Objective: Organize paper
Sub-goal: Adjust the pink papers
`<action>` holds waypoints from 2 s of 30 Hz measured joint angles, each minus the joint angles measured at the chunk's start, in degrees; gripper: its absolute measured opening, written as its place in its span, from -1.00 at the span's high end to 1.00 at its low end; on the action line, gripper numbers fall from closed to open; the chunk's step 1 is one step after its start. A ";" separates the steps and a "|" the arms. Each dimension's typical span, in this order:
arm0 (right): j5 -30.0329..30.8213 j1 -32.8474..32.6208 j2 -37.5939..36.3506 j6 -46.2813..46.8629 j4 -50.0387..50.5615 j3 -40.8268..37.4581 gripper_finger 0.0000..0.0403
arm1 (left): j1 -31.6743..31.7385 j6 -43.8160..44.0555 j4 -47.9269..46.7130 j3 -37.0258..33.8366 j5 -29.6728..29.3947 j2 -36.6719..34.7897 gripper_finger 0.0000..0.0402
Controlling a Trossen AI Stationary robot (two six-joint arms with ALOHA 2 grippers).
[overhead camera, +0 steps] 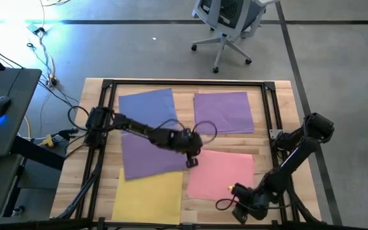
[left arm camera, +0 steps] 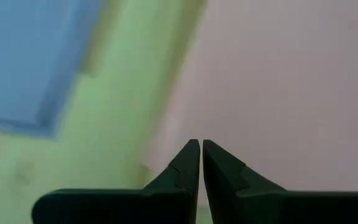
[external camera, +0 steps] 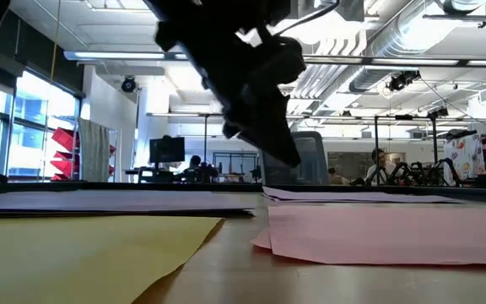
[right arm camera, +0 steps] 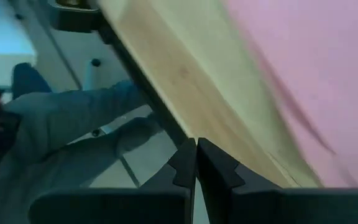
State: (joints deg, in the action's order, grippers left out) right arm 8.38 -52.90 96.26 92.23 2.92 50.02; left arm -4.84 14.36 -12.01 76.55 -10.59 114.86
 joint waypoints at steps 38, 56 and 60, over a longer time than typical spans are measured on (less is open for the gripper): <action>1.80 13.83 11.99 -19.83 0.55 5.84 1.00 | -2.61 -7.48 -10.32 0.17 12.45 5.80 1.00; 1.85 9.59 9.97 -12.70 4.74 5.90 1.00 | -3.80 -8.92 -26.20 15.00 2.88 5.98 1.00; 2.55 8.64 5.13 -9.75 10.64 5.90 1.00 | -6.63 -7.77 -27.79 16.13 8.76 5.94 1.00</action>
State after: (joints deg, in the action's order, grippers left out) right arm 10.93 -44.26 101.38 82.48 13.56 55.92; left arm -11.47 6.59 -39.80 92.68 -1.82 120.79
